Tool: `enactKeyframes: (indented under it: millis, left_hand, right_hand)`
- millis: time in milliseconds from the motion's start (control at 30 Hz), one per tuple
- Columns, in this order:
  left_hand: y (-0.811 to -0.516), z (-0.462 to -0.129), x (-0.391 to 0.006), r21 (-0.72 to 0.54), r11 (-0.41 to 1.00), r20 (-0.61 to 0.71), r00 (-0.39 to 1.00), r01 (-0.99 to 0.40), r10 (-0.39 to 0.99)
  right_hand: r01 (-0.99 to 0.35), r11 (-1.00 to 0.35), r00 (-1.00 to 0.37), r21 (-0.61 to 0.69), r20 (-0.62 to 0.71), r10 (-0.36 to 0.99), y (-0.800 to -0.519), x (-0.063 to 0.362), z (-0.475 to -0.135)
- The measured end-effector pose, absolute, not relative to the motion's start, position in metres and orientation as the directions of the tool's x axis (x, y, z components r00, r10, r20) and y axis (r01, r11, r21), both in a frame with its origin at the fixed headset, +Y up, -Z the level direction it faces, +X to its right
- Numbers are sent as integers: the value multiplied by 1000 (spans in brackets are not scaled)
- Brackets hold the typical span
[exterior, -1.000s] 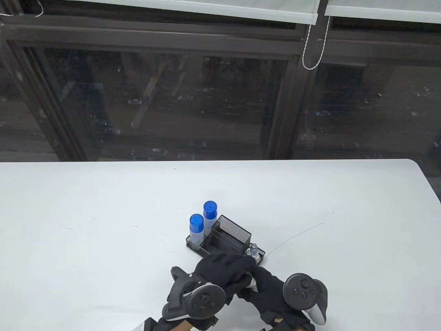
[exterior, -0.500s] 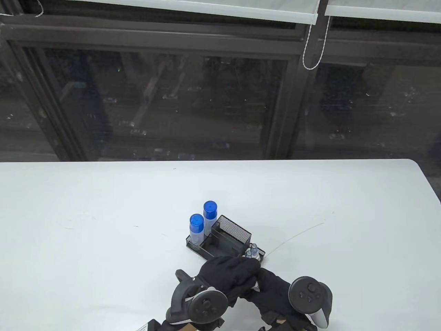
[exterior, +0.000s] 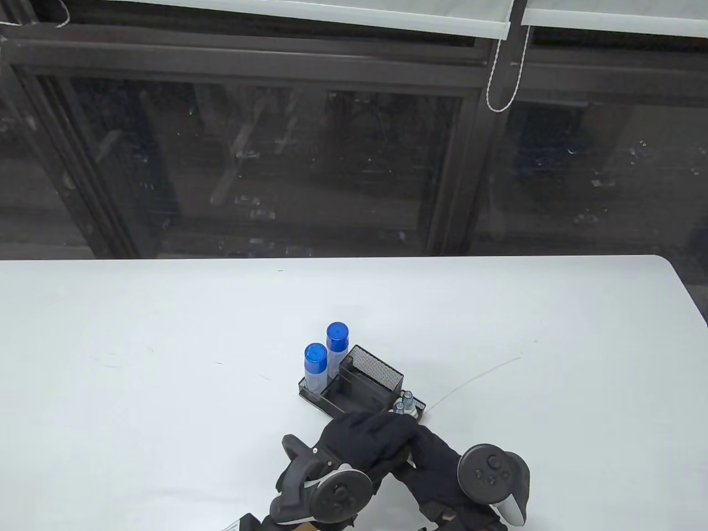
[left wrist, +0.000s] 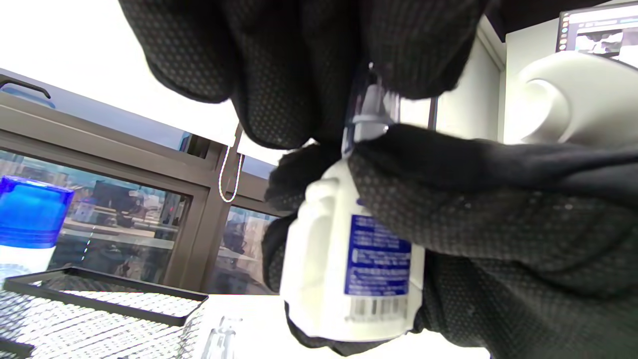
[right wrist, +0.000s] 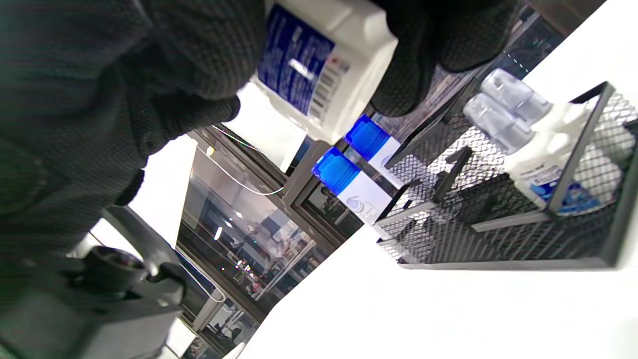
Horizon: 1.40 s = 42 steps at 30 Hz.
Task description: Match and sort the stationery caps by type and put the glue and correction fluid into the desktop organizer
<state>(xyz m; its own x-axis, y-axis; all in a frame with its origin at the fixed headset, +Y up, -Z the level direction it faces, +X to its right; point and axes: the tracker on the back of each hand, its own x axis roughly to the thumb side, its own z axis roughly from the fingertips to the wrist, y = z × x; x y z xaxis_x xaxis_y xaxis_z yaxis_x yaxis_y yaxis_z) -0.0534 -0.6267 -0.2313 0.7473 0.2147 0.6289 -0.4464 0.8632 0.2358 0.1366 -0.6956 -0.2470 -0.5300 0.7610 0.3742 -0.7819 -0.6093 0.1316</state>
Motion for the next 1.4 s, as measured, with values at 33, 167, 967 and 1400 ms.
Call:
enactKeyframes:
  millis: [33,167,967,1400]
  left_hand:
    - [-625,-232,-56,238,859,627,747,-454,221]
    - [-614,-239,-77,262,866,569,793,-426,217]
    - [-706,-266,-171,177,973,211,971,-149,111]
    - [-708,-264,-176,151,977,203,972,-153,121]
  right_hand:
    - [-779,-619,-550,103,363,752,-696,138,-247]
    - [-794,-604,-557,67,317,767,-700,148,-253]
    - [-773,-633,-607,50,235,759,-692,139,-271]
    - [-473,-878,-875,-73,152,459,-710,105,-287]
